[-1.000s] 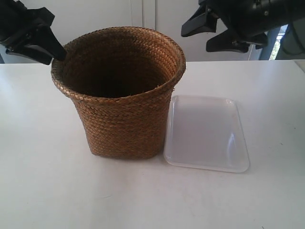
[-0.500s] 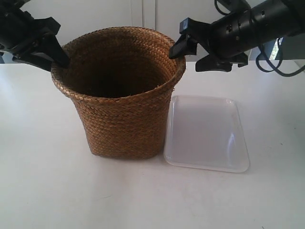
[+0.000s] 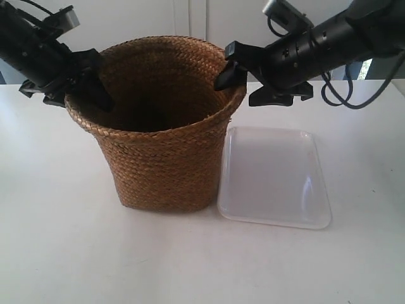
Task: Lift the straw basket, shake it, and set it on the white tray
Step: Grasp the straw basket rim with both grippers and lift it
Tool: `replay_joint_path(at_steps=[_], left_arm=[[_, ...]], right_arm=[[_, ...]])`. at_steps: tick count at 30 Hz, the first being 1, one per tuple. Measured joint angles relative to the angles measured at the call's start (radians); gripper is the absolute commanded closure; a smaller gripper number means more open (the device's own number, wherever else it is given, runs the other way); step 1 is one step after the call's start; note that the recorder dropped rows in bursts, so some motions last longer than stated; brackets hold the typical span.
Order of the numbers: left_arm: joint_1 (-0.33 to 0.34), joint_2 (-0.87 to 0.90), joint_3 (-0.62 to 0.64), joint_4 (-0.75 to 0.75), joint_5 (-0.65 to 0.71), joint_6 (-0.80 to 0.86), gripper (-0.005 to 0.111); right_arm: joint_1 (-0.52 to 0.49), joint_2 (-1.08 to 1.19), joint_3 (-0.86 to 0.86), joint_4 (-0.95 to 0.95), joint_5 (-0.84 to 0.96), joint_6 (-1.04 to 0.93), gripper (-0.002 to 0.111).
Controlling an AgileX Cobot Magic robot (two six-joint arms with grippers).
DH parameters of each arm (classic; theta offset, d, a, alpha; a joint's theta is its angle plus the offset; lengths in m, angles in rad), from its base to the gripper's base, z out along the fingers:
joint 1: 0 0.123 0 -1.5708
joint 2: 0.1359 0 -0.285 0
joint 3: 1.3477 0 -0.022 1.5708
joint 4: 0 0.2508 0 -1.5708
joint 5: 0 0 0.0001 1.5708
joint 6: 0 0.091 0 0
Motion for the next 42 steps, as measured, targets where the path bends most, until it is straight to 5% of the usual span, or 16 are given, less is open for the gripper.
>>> replay_joint_path(at_steps=[4,8,10,11,24,30,37,42], left_arm=[[-0.002,0.004,0.0,0.002,-0.011,0.0,0.057],[-0.002,0.004,0.0,0.002,-0.015,0.0,0.061],[-0.002,0.004,0.0,-0.001,-0.022,-0.002,0.094],[-0.002,0.004,0.0,-0.005,-0.029,-0.01,0.104],[-0.078,-0.152,0.033,0.03,-0.141,-0.029,0.107],[-0.15,-0.321,0.167,0.108,-0.22,-0.034,0.107],[-0.162,-0.5,0.373,0.107,-0.305,-0.054,0.107],[-0.162,-0.545,0.406,0.101,-0.313,-0.056,0.107]], right_arm=[[0.021,0.041,-0.035,-0.029,0.005,0.047,0.04],[0.021,0.048,-0.037,-0.031,0.007,0.059,0.069],[0.022,0.048,-0.042,-0.029,0.007,0.063,0.105],[0.026,0.048,-0.044,-0.023,0.007,0.065,0.108],[0.086,-0.177,0.017,-0.145,-0.078,0.065,0.108],[0.154,-0.322,0.152,-0.19,-0.15,0.065,0.108],[0.172,-0.439,0.284,-0.208,-0.171,0.063,0.108],[0.172,-0.461,0.296,-0.212,-0.147,0.063,0.108]])
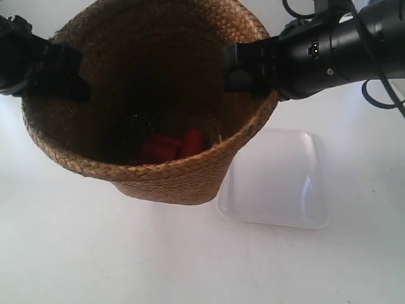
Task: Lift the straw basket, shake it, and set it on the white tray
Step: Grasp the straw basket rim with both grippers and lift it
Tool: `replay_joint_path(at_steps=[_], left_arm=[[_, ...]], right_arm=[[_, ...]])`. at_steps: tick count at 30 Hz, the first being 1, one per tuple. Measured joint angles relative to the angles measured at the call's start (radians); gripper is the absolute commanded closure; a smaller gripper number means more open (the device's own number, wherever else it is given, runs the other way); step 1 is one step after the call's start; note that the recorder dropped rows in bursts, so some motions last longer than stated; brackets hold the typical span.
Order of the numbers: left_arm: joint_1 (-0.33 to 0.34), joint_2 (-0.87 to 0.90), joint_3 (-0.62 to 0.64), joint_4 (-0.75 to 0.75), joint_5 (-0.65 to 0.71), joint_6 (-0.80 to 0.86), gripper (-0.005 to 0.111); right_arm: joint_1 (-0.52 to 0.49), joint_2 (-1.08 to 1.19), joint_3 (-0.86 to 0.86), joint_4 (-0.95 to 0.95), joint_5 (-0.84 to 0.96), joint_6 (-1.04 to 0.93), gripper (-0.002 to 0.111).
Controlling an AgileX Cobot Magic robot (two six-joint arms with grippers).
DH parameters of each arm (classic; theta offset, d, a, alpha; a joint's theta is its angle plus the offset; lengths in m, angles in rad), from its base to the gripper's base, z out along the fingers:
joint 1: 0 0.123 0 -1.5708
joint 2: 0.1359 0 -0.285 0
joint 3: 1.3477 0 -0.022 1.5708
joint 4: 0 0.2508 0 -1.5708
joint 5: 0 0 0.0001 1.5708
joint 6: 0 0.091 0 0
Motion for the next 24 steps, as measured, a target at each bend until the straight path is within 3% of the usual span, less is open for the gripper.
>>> replay_joint_path(at_steps=[8,17,24], left_arm=[[-0.033,-0.01,0.069,-0.008,-0.073,0.038,0.107],[-0.195,-0.12,0.267,-0.004,-0.307,0.047,0.107],[-0.21,-0.2,0.319,-0.011,-0.359,0.038,0.107]], right_arm=[[0.002,-0.001,0.041,-0.002,-0.004,-0.032,0.108],[0.051,-0.086,0.142,-0.034,-0.062,-0.057,0.108],[0.061,-0.224,0.278,-0.034,-0.138,-0.061,0.108]])
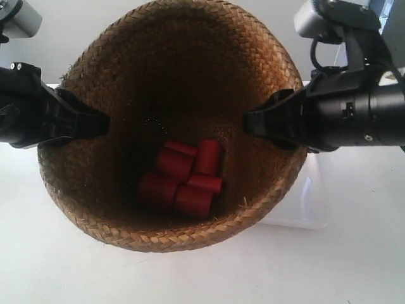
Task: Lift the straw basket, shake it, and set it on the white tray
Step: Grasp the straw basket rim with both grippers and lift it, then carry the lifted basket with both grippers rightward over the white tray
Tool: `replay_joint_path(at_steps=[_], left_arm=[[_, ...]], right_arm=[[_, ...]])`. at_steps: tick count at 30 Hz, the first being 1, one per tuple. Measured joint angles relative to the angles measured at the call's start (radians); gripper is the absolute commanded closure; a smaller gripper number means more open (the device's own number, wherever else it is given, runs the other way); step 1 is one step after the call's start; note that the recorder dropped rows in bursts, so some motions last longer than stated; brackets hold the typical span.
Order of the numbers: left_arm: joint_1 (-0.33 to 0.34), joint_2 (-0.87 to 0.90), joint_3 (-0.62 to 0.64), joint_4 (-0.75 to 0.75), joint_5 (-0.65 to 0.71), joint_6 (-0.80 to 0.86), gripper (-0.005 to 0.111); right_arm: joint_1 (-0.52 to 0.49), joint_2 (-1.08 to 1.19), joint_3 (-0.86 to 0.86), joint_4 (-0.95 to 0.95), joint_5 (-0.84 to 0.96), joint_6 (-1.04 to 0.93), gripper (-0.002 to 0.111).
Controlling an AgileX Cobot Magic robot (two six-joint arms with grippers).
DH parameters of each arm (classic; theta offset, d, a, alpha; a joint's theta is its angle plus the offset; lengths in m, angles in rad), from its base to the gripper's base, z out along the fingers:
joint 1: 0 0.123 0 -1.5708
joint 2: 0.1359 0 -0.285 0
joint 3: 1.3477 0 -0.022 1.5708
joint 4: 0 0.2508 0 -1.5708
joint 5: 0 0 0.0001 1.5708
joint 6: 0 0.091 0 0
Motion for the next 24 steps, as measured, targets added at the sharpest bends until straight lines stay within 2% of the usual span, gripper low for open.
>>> replay_joint_path(at_steps=[10,18,24], left_arm=[[-0.011,-0.006,0.065,-0.013,-0.073,-0.002,0.107],[0.048,-0.01,0.067,0.085,-0.073,-0.133,0.107],[0.051,-0.01,0.067,0.099,-0.035,-0.151,0.107]], right_arm=[[0.002,-0.117,0.109,0.001,-0.042,0.003,0.108],[0.01,-0.116,0.109,-0.1,-0.093,0.098,0.108],[0.01,-0.116,0.109,-0.11,-0.102,0.13,0.108]])
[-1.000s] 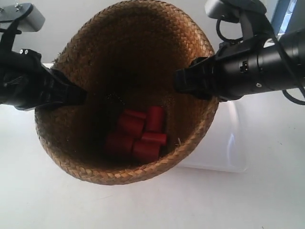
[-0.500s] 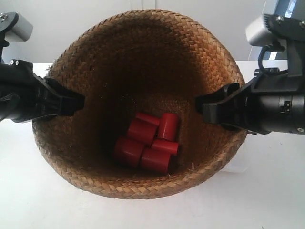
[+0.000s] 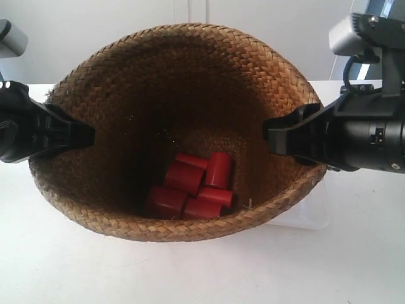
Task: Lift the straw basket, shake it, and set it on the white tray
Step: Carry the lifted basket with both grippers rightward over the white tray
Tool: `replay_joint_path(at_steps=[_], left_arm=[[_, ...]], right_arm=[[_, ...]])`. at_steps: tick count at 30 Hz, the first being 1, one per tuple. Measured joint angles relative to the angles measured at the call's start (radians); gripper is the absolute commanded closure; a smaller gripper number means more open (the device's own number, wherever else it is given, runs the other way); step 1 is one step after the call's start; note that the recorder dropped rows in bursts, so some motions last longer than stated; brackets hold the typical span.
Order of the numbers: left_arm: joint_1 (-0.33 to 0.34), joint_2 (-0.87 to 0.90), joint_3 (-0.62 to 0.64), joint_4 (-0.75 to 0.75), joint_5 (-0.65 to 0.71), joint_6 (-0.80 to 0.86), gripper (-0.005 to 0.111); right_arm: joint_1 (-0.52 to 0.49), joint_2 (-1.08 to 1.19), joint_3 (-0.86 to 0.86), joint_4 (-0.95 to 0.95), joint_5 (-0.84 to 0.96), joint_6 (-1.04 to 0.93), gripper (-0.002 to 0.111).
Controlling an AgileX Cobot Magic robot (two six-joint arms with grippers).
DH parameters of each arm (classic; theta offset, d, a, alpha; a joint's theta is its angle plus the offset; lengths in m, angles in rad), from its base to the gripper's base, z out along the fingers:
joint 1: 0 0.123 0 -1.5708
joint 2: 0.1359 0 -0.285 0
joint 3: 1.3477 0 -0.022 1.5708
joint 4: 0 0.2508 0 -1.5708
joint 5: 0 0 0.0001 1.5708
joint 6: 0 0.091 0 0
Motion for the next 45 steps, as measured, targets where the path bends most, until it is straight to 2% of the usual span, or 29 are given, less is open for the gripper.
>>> replay_joint_path(at_steps=[8,15,39,45], left_arm=[[0.006,0.0,0.0,-0.028,0.006,-0.001,0.107],[-0.028,0.0,0.0,-0.028,-0.022,0.003,0.107],[-0.028,0.06,0.0,-0.043,-0.038,0.004,0.107],[-0.058,-0.011,-0.119,-0.082,0.073,0.086,0.107]], right_arm=[[0.0,0.018,0.002,-0.001,0.023,0.042,0.108],[0.029,0.037,0.002,-0.009,0.007,0.024,0.108],[0.029,0.089,0.005,-0.025,-0.003,0.023,0.108],[0.053,0.001,-0.097,-0.028,0.1,0.014,0.108]])
